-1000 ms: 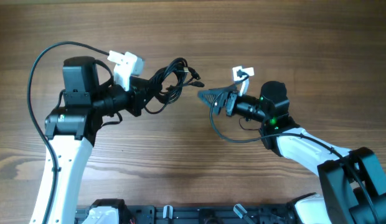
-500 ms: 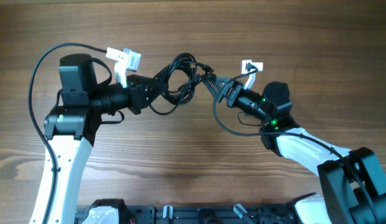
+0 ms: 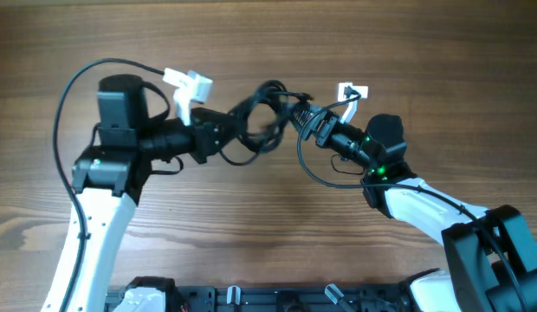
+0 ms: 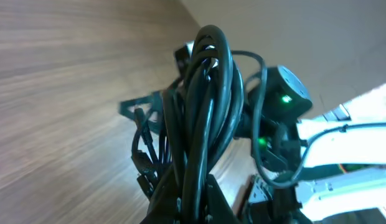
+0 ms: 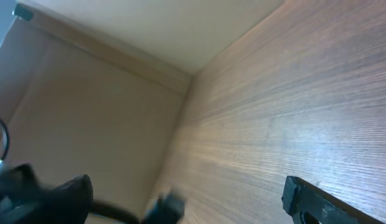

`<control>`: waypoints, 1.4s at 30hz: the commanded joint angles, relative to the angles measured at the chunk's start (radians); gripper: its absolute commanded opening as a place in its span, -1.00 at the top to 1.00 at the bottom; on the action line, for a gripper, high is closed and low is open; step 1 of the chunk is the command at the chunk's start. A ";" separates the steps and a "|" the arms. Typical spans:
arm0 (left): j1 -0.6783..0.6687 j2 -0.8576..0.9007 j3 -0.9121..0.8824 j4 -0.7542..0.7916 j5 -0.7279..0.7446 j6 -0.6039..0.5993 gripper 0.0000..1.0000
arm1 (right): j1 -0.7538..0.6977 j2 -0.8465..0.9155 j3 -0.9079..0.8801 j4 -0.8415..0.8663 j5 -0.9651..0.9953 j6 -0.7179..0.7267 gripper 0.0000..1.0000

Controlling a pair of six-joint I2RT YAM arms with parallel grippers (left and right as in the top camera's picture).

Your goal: Untangle cables

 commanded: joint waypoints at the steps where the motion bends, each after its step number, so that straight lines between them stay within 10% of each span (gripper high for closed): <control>1: -0.073 -0.005 0.019 0.023 -0.003 -0.006 0.92 | 0.003 -0.007 0.003 -0.015 0.064 -0.023 -0.99; 25: 0.063 -0.009 0.019 0.051 -0.002 -0.099 0.92 | -0.027 -0.007 0.003 -0.470 0.476 -0.048 -0.99; 42: 0.088 -0.009 0.019 -0.009 -0.274 0.121 0.92 | -0.027 -0.008 0.003 -0.367 -0.227 -0.254 -0.99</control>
